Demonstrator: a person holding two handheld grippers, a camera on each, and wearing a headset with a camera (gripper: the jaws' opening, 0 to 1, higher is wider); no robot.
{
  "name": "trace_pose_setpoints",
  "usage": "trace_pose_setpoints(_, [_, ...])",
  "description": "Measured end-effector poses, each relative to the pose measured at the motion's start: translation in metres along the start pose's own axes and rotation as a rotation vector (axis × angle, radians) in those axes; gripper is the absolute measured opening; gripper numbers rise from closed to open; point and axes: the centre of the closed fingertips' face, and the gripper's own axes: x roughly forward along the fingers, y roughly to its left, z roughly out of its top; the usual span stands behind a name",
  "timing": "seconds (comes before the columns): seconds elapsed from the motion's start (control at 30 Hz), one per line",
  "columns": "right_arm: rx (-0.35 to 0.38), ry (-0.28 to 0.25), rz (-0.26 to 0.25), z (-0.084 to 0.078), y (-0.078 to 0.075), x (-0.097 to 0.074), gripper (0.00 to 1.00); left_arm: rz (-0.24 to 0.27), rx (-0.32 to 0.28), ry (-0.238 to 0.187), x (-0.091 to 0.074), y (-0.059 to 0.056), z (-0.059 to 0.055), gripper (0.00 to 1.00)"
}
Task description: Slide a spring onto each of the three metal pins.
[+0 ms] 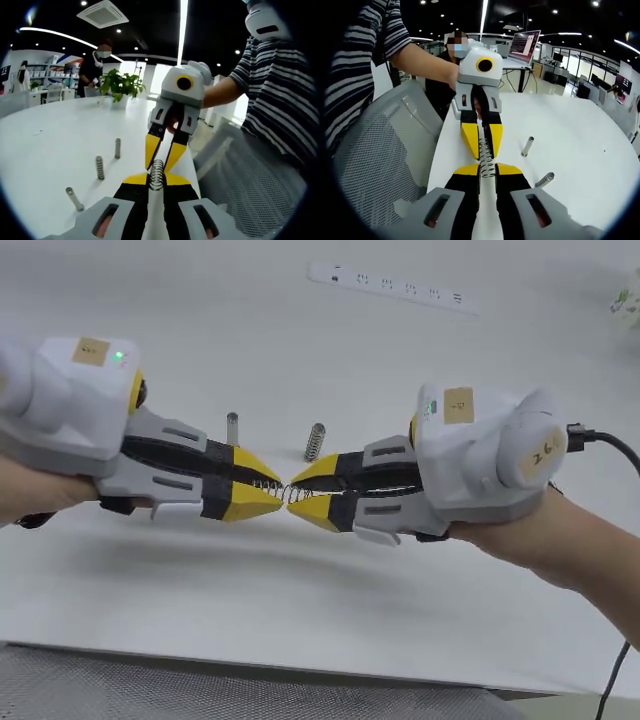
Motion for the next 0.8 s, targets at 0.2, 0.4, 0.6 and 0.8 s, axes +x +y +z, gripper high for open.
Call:
trace_pose_setpoints(0.2, [0.014, 0.024, 0.006, -0.009, 0.002, -0.004, 0.09, -0.013, -0.01, 0.001, 0.002, -0.001, 0.0, 0.02])
trace_pose_setpoints(0.4, [0.03, 0.02, 0.0, -0.013, 0.002, -0.007, 0.08, -0.018, -0.012, 0.004, 0.001, -0.001, 0.0, 0.02])
trace_pose_setpoints(0.6, [0.024, 0.018, 0.006, -0.012, 0.003, -0.007, 0.08, -0.021, -0.017, 0.012, 0.002, -0.002, -0.002, 0.02])
trace_pose_setpoints(0.8, [0.024, 0.017, 0.014, -0.012, 0.004, -0.008, 0.07, -0.021, -0.02, 0.015, 0.002, -0.003, -0.002, 0.02])
